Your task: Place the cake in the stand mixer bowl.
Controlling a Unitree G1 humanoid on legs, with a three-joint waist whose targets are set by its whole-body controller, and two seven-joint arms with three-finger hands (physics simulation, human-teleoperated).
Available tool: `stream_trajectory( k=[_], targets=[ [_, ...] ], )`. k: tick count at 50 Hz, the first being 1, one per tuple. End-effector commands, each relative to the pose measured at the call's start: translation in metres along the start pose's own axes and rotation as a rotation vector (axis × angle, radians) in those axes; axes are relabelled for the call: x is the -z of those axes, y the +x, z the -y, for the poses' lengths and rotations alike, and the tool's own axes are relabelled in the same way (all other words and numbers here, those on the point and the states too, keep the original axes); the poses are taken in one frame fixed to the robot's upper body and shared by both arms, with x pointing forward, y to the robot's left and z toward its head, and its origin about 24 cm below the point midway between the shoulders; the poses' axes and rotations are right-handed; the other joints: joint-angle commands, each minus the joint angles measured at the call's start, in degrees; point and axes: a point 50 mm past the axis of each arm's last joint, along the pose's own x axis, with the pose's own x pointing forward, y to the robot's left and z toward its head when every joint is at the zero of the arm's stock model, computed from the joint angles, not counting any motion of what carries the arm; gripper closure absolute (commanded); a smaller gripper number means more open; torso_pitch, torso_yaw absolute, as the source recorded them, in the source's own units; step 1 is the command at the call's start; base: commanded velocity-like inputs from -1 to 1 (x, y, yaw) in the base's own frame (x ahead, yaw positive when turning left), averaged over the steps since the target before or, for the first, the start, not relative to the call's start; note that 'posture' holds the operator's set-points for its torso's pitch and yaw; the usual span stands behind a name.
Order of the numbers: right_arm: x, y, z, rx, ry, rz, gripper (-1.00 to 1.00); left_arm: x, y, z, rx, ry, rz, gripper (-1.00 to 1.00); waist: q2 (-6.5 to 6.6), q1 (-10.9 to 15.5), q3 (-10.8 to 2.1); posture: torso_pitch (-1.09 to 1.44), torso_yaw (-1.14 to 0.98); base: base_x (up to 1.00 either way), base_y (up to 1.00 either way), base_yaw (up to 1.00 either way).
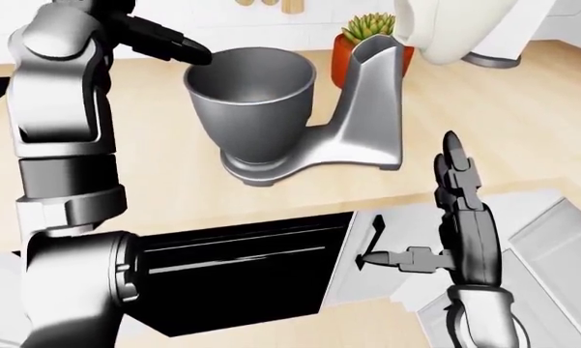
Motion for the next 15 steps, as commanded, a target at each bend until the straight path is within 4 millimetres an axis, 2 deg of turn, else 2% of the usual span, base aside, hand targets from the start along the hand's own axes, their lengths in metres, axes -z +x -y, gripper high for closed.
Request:
stream_trajectory(
  k=[1, 15],
  targets=[
    [-0.013, 0.0, 0.003, 0.018, -0.002, 0.076, -0.96, -0.024, -0.003, -0.009, -0.034, 0.012, 0.099, -1.0, 0.22, 0.0, -1.38, 0.0, 0.0, 0.0, 0.0, 0.0],
    [-0.012, 0.001, 0.002, 0.014, -0.001, 0.076, -0.96, -0.014, -0.009, -0.033, -0.08, 0.062, 0.077, -1.0, 0.46, -0.1, -1.39, 0.0, 0.0, 0.0, 0.0, 0.0]
  ],
)
